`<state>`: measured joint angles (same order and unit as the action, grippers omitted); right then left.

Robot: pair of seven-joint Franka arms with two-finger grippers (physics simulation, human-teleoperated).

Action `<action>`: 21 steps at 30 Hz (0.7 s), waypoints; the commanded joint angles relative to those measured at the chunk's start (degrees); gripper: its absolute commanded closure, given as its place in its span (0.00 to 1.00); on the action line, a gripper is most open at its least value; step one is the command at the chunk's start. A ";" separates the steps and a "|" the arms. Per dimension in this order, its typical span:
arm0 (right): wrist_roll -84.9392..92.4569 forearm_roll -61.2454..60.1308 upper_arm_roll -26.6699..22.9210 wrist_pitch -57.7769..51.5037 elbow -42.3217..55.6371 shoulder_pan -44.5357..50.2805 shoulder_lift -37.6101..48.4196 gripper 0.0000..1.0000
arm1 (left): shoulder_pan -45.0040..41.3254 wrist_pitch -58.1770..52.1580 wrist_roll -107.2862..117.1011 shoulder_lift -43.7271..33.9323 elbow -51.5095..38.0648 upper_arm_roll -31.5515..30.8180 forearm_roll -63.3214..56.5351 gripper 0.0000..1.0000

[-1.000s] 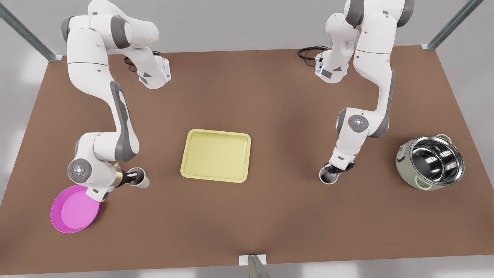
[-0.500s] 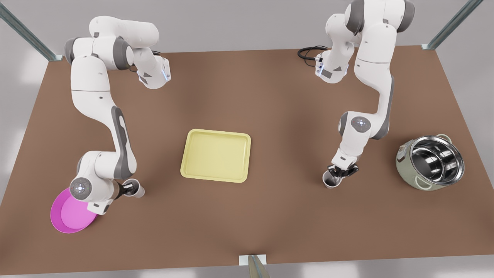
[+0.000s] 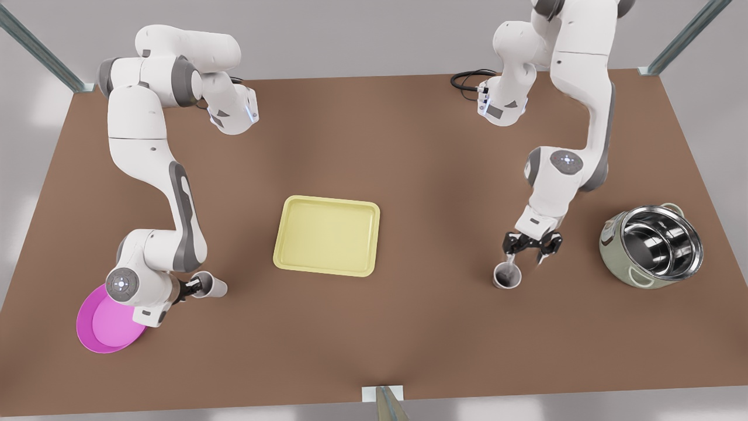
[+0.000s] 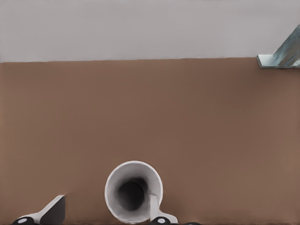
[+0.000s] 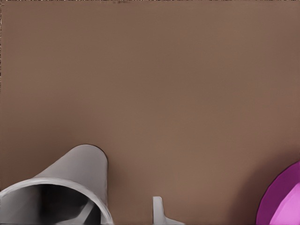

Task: Use the left arm to pick up the white IKEA cup from the tray and place it on the middle-left position; use the right arm to pick up the white IKEA cup from the tray and place it on the middle-right position

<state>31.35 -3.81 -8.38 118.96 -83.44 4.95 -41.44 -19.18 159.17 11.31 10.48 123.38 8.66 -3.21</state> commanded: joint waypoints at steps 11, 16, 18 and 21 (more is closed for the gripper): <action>-16.05 -0.08 -0.41 -25.36 7.15 3.75 16.39 0.00 | 4.15 -66.88 -11.22 -3.80 -31.71 2.68 10.86 0.00; -24.67 6.44 -1.02 -30.46 11.55 4.90 20.87 0.00 | 2.74 -64.60 -11.66 -2.57 -32.07 2.51 7.61 0.00; -24.67 6.44 -0.32 -30.37 11.55 4.90 20.87 0.00 | 2.48 -63.98 -11.66 -1.78 -32.33 2.51 7.61 0.00; -24.58 6.53 -0.05 -30.37 11.55 5.07 20.78 0.00 | 2.57 -63.98 -11.40 -1.69 -32.24 2.51 7.87 0.00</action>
<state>19.41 2.32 -8.52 91.56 -71.93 9.96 -20.72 -16.77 96.80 3.89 8.79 91.16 11.13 4.79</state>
